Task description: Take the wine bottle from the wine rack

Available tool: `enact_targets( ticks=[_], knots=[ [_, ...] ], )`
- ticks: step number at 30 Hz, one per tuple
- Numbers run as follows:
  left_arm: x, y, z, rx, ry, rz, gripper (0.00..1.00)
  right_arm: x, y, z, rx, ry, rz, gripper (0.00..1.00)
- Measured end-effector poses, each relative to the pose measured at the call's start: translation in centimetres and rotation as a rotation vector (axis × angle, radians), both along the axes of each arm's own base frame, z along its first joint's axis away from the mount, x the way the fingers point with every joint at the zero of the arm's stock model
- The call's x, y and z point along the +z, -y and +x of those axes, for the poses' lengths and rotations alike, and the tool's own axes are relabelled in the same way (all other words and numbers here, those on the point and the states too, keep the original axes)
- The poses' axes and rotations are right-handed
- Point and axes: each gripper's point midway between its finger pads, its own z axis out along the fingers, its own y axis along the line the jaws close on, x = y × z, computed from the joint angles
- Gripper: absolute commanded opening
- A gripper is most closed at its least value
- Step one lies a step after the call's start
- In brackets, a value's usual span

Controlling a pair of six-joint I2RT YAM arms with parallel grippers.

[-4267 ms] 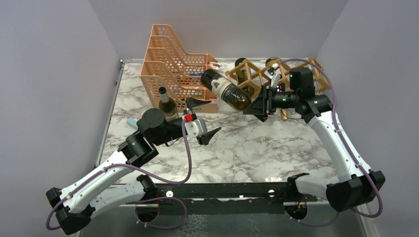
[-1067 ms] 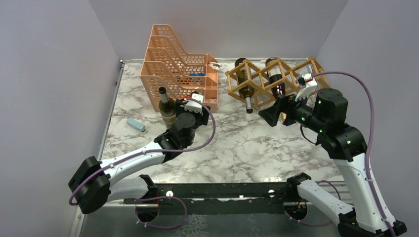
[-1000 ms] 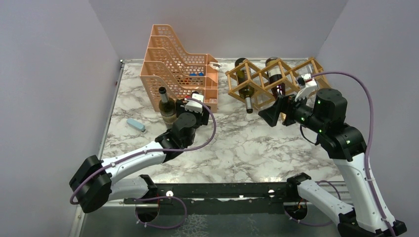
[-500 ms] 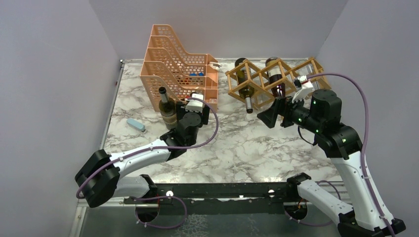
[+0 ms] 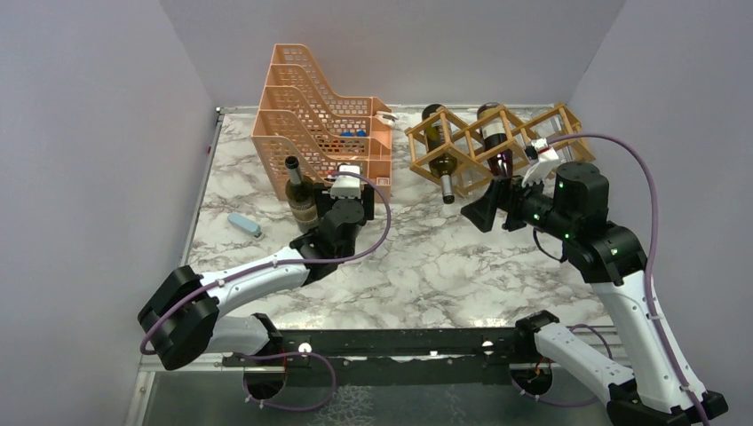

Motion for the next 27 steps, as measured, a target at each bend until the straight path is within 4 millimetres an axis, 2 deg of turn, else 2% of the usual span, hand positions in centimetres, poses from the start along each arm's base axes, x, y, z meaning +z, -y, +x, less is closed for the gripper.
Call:
enact_targets(
  ticks=[6,13,20,27],
  knots=[
    [0.06,-0.02,0.12,0.015,-0.014,0.003,0.58,-0.19,-0.01,0.01,0.000,-0.004,-0.001,1.00],
    [-0.72,-0.40,-0.15,0.024,-0.042,0.026,0.64,-0.25,0.03,-0.07,0.000,-0.003,-0.001,1.00],
    [-0.68,-0.47,-0.18,0.028,-0.051,0.033,0.75,-0.19,0.04,-0.12,0.000,0.000,0.000,1.00],
    [-0.47,-0.49,-0.18,0.029,-0.060,0.044,0.94,-0.16,0.06,-0.16,0.000,0.001,0.001,1.00]
  ],
)
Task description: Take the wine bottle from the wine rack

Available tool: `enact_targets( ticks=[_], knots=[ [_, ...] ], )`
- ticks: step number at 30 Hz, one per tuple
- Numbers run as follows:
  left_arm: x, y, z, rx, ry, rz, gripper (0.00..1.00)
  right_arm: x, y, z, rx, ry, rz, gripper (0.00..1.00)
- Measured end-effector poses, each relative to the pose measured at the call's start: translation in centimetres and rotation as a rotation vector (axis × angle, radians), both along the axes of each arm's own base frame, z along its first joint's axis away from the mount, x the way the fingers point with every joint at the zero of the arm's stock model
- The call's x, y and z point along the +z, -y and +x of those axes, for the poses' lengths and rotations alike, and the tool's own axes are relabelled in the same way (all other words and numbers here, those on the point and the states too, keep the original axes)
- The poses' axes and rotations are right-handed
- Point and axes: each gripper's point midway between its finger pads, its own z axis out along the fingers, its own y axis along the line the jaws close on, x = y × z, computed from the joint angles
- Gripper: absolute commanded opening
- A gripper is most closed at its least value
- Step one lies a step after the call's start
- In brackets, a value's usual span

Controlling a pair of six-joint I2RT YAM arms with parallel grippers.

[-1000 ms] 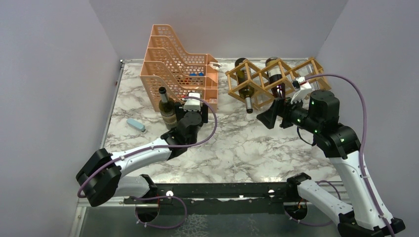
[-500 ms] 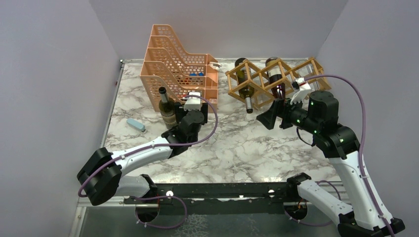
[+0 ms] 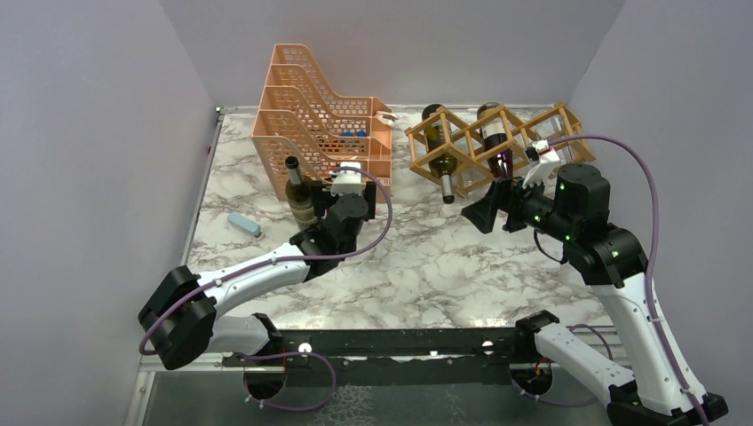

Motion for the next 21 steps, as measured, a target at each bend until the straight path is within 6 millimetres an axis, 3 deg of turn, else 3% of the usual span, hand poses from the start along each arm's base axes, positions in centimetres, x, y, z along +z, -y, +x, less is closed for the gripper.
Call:
enact_targets(
  ticks=[4,13,21],
  knots=[
    [1.5,0.3,0.3,0.004,0.024,-0.027,0.99,0.1,0.0,-0.1,0.000,0.005,0.002,1.00],
    [4.5,0.3,0.2,-0.008,0.055,-0.067,0.99,0.1,0.1,-0.2,0.000,0.003,0.001,1.00],
    [11.7,0.4,-1.1,-0.107,0.130,-0.135,0.99,-0.1,0.2,-0.5,-0.001,-0.013,-0.005,1.00]
  ],
)
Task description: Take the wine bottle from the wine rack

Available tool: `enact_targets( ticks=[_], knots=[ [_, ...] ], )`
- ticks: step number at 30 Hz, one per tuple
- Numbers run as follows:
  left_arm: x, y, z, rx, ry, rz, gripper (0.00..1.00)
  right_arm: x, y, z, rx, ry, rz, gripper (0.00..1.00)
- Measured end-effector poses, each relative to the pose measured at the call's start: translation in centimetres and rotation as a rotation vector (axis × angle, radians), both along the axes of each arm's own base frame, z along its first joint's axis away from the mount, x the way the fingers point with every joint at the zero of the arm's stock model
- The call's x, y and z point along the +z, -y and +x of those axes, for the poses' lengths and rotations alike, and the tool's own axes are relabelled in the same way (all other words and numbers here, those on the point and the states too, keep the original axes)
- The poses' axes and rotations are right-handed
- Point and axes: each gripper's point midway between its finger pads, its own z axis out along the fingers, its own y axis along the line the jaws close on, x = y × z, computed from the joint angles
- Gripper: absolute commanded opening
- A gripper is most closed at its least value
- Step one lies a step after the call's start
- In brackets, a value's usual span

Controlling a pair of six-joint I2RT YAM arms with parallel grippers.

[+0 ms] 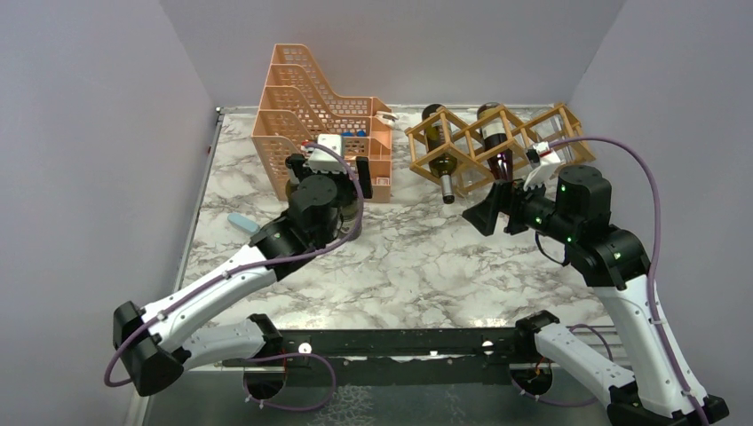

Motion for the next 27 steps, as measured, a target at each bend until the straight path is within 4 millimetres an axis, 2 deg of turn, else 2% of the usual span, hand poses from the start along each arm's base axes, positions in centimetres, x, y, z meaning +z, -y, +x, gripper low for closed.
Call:
enact_targets(
  ticks=[5,10,13,15,17,21,24,27],
  knots=[
    [6.3,0.1,-2.2,-0.144,0.096,-0.035,0.99,0.0,0.1,0.0,-0.005,-0.001,-0.003,1.00],
    [13.4,1.9,-4.9,-0.373,0.279,-0.021,0.99,-0.9,0.6,0.6,-0.042,-0.029,-0.034,0.99],
    [15.2,3.9,-6.2,-0.509,0.380,0.009,0.99,-1.5,0.9,1.2,-0.069,-0.050,-0.056,0.99],
    [15.4,5.2,-6.7,-0.582,0.429,0.029,0.99,-2.0,0.9,1.6,-0.081,-0.070,-0.063,0.98],
    [14.4,6.8,-7.1,-0.658,0.454,0.061,0.99,-2.5,0.8,2.0,-0.090,-0.087,-0.063,0.98],
    [9.9,9.0,-7.9,-0.794,0.451,0.154,0.99,-4.0,0.4,2.7,-0.105,-0.132,-0.051,0.97],
    [7.2,9.3,-8.7,-0.849,0.455,0.195,0.99,-5.9,-0.2,3.5,-0.107,-0.177,-0.043,0.97],
    [6.2,8.5,-9.7,-0.859,0.500,0.208,0.99,-7.8,-1.2,4.9,-0.094,-0.214,-0.029,0.96]
  ],
)
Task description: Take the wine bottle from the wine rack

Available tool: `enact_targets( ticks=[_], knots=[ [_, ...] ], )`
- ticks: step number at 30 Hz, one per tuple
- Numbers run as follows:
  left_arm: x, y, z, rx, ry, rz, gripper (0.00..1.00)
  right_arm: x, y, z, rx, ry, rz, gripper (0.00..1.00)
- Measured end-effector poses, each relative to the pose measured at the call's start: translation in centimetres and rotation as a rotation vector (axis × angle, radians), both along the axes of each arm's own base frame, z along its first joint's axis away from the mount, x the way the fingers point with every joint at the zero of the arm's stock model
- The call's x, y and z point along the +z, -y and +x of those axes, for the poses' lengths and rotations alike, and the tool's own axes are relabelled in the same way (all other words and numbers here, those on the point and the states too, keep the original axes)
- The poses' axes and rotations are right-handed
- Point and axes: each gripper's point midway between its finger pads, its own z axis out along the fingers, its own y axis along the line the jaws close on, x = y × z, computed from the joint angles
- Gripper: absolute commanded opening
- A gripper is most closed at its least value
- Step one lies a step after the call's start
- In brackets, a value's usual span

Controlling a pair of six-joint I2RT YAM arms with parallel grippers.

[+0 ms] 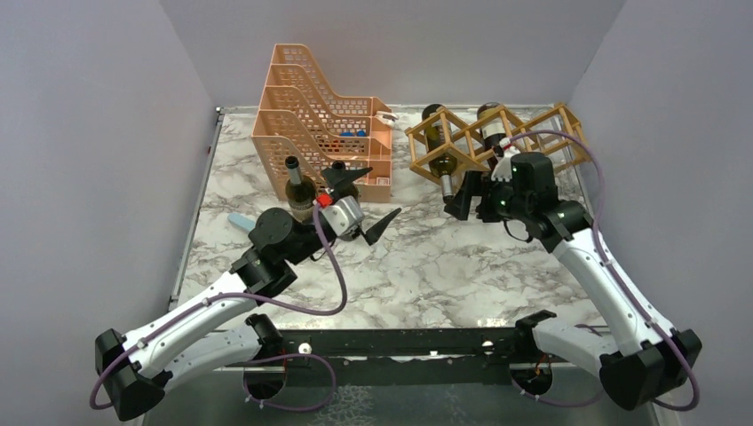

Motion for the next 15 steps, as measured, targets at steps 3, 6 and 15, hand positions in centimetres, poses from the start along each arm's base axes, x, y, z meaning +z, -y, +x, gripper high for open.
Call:
enact_targets(
  ticks=[3,6,15],
  knots=[
    [0.6,-1.2,-0.5,0.021,0.059,-0.039,0.99,-1.6,-0.8,1.6,-0.002,-0.022,0.007,0.96],
    [1.5,-2.3,-0.4,0.069,0.104,-0.078,0.99,-2.3,-1.3,3.3,-0.007,-0.008,0.008,0.98],
    [1.2,-3.5,0.9,0.170,0.159,-0.065,0.96,-2.5,-1.6,7.7,-0.078,0.110,0.019,0.94]
  ],
)
